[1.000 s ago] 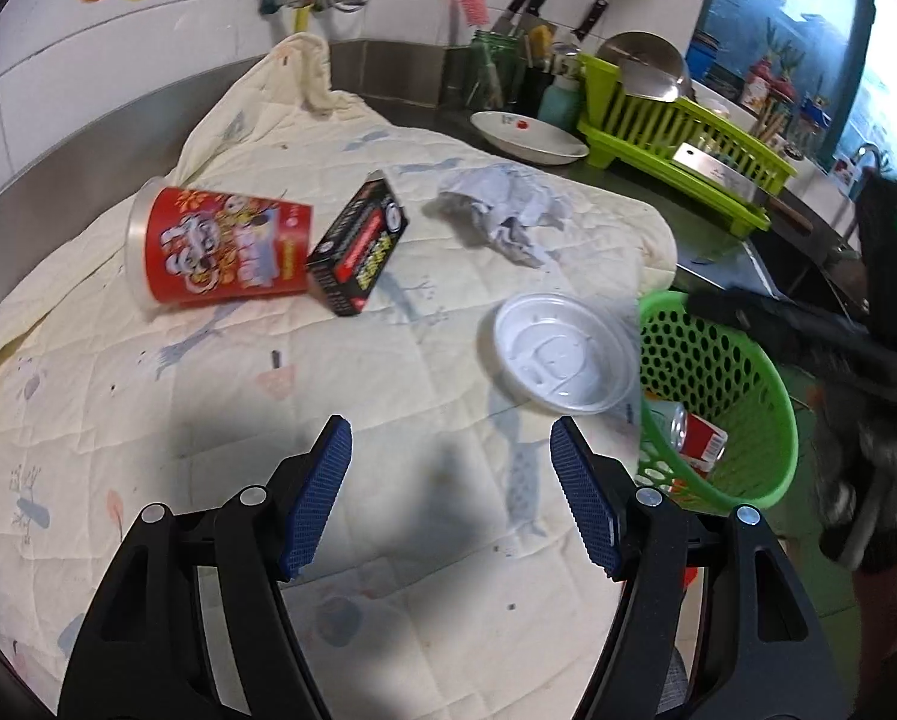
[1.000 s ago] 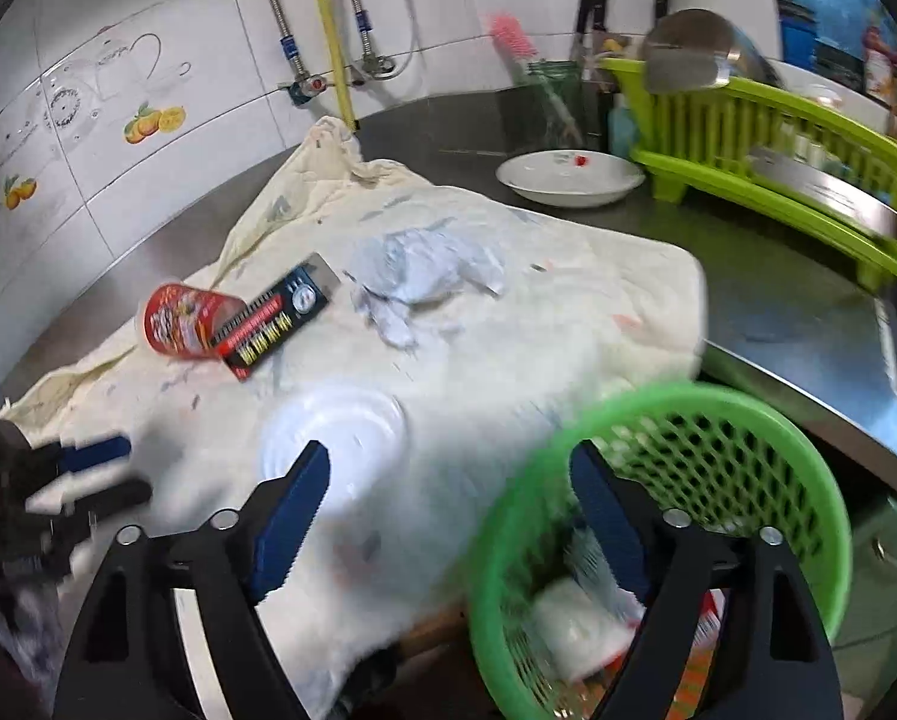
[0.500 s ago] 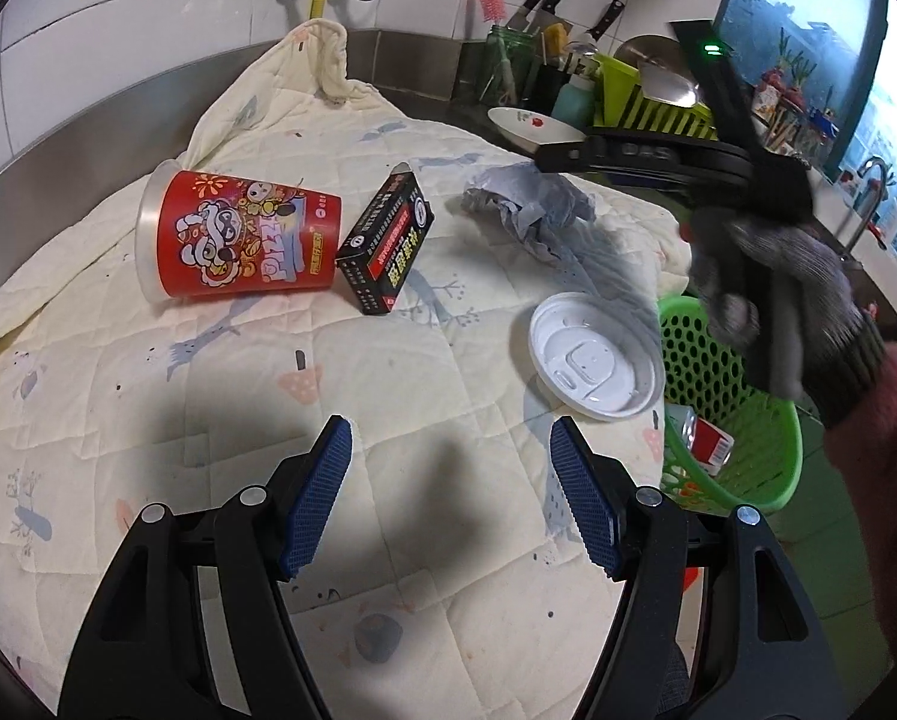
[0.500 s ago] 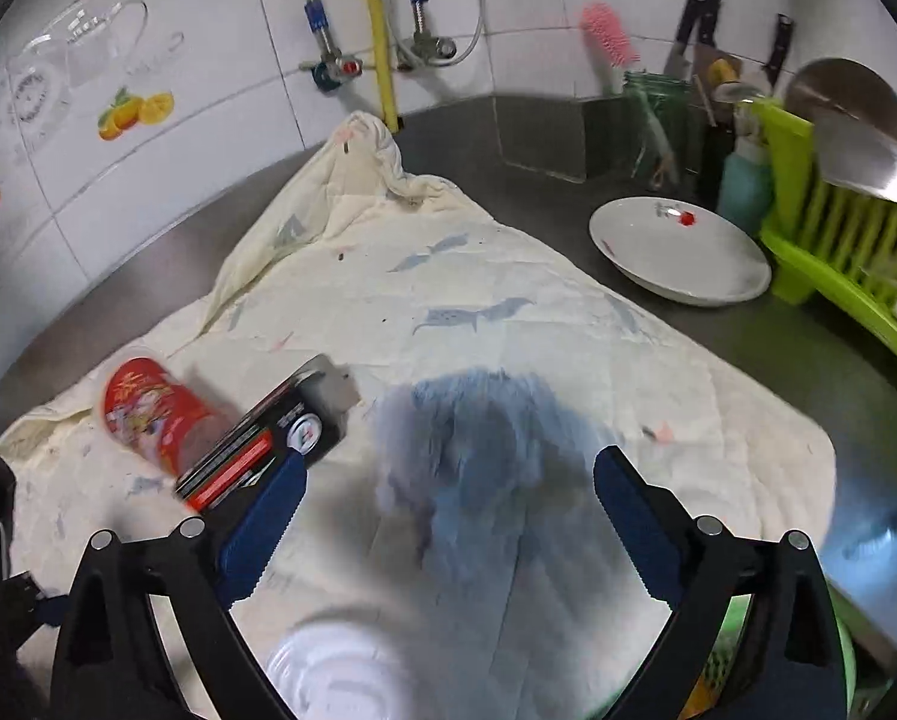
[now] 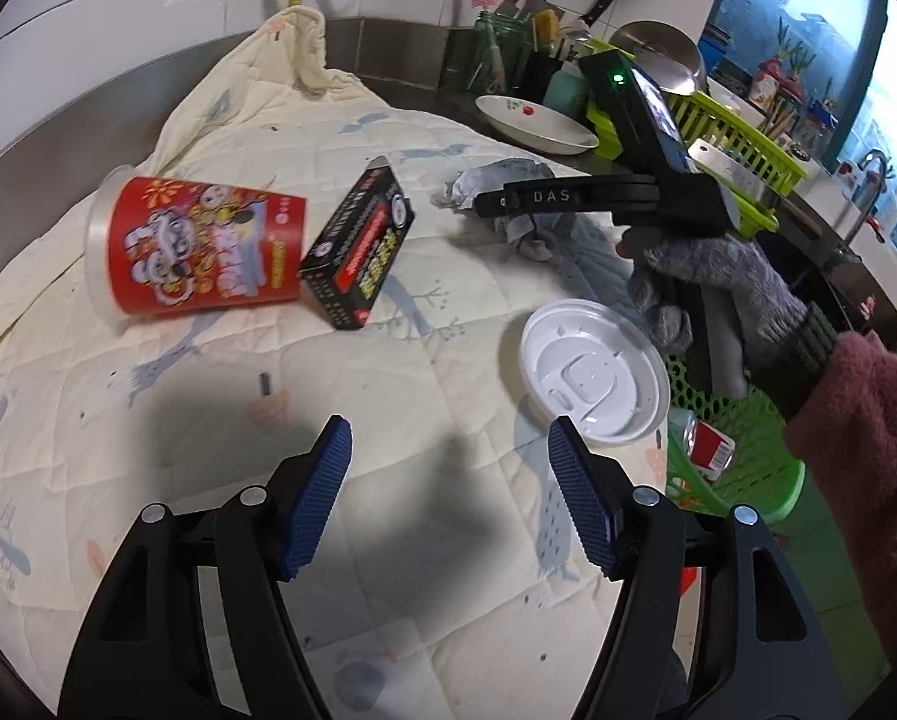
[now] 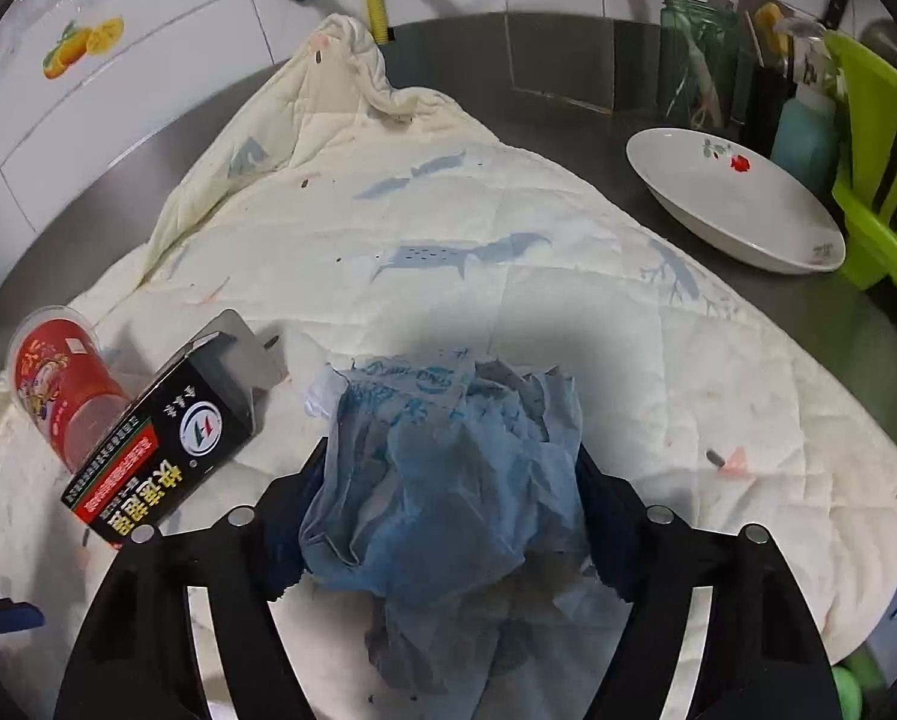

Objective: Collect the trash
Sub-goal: 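Drop the tissue into the green basket with the right tool while the left tool grasps the white plastic lid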

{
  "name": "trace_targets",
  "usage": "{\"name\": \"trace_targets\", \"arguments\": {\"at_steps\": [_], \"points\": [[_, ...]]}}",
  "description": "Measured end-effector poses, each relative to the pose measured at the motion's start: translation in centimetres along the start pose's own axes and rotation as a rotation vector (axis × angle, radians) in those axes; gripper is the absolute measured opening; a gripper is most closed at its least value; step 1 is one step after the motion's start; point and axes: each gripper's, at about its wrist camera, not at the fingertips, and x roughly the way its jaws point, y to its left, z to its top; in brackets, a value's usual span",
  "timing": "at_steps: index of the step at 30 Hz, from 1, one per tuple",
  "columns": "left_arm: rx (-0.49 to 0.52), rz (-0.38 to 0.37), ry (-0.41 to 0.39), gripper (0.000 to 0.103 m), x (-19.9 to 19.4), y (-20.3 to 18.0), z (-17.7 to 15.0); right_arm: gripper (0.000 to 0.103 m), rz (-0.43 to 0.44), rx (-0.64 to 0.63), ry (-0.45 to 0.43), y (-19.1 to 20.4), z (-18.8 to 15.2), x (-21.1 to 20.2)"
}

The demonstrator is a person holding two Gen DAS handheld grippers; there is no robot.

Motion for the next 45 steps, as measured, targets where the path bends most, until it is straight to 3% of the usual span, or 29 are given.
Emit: {"name": "trace_targets", "arguments": {"at_steps": [3, 9, 11, 18, 20, 23, 28, 36, 40, 45], "points": [[0.009, -0.013, 0.006, 0.06, 0.7, -0.6, 0.4, 0.061, 0.013, 0.016, -0.025, -0.1, -0.6, -1.2], [0.056, -0.025, 0.032, 0.055, 2.8, -2.4, 1.0, 0.06, 0.024, 0.047, -0.091, -0.5, -2.2, -5.0], [0.057, -0.027, 0.043, 0.049, 3.5, -2.8, 1.2, 0.06, 0.025, 0.056, -0.107, -0.8, -2.9, -6.4], [0.05, -0.037, 0.074, 0.043, 5.8, -3.1, 2.1, 0.06, -0.007, 0.08, -0.153, -2.6, -6.8, -11.2], [0.053, -0.033, 0.081, 0.034, 6.3, -3.1, 2.4, 0.06, -0.032, 0.094, -0.165, -3.1, -8.1, -12.7], [0.045, -0.033, 0.092, 0.029, 6.9, -3.1, 2.4, 0.06, -0.034, 0.127, -0.179, -4.0, -9.9, -14.5], [0.055, -0.029, 0.094, 0.027, 7.1, -3.5, 2.5, 0.06, -0.089, 0.158, -0.194, -5.2, -13.4, -17.4], [0.059, -0.048, 0.106, 0.026, 7.3, -3.9, 3.0, 0.061, -0.136, 0.246, -0.199, -7.5, -17.8, -20.0], [0.074, -0.053, 0.101, 0.011, 7.4, -4.3, 2.8, 0.061, -0.167, 0.27, -0.19, -8.3, -19.6, -20.6], [0.065, -0.051, 0.08, 0.009, 6.7, -4.4, 2.4, 0.061, -0.194, 0.304, -0.18, -9.4, -21.0, -20.8]]}}
